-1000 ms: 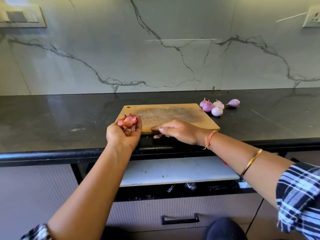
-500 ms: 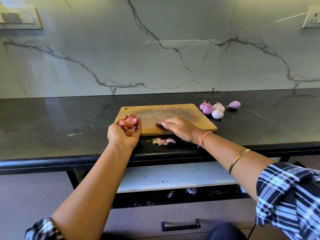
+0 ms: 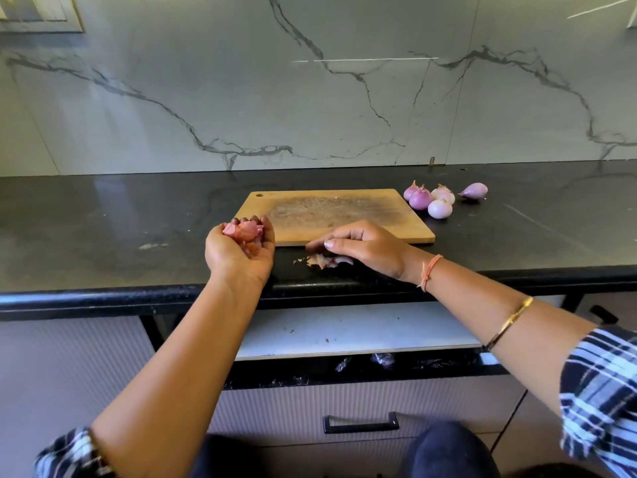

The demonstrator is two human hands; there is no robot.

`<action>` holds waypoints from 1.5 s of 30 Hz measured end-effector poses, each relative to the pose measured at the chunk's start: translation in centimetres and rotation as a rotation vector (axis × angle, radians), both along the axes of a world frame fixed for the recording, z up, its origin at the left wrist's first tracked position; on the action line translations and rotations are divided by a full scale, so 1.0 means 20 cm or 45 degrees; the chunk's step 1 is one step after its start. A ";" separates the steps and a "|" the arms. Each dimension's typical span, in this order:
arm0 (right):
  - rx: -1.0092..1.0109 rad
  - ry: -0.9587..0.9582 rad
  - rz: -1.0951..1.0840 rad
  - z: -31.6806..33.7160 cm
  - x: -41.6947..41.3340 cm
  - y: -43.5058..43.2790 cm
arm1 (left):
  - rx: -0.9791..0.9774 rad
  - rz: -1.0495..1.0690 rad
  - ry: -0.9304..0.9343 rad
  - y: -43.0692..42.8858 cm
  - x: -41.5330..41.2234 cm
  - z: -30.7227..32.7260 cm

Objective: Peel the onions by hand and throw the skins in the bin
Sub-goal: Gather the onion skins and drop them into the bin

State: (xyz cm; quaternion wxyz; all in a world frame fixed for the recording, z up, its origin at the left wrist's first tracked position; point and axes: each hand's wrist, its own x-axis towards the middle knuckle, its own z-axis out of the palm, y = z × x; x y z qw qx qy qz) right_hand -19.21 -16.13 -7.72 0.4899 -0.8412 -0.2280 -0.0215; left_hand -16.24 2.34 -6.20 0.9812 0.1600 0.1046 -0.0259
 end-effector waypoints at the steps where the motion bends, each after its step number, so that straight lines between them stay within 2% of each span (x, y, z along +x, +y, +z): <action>1: 0.007 0.002 -0.023 0.00 0.00 0.00 | -0.002 0.006 -0.001 0.01 -0.02 0.00; 7: -0.033 0.130 -0.019 0.01 0.02 0.04 | -0.018 0.020 0.024 0.04 -0.13 -0.03; 11: 0.084 0.205 -0.006 0.02 0.03 0.09 | -0.005 -0.028 0.017 0.03 -0.23 -0.08; 14: 0.068 0.213 0.028 0.04 0.05 0.11 | 0.013 -0.059 0.005 -0.01 -0.30 -0.15; 19: 0.189 0.262 0.069 0.04 0.08 0.10 | 0.101 -0.317 0.073 -0.10 -0.43 -0.38; 23: 0.025 0.190 0.051 0.05 0.07 0.10 | 0.050 -0.563 0.261 -0.17 -0.46 -0.54; 28: -0.038 0.149 0.044 0.05 0.04 0.11 | 0.110 -0.786 0.389 -0.24 -0.38 -0.52; 38: 0.039 0.181 0.162 0.03 -0.02 0.09 | 0.184 -0.697 0.330 -0.29 -0.26 -0.44; 45: 0.057 0.134 0.132 0.02 -0.06 0.11 | 0.112 -0.681 0.263 -0.27 -0.24 -0.40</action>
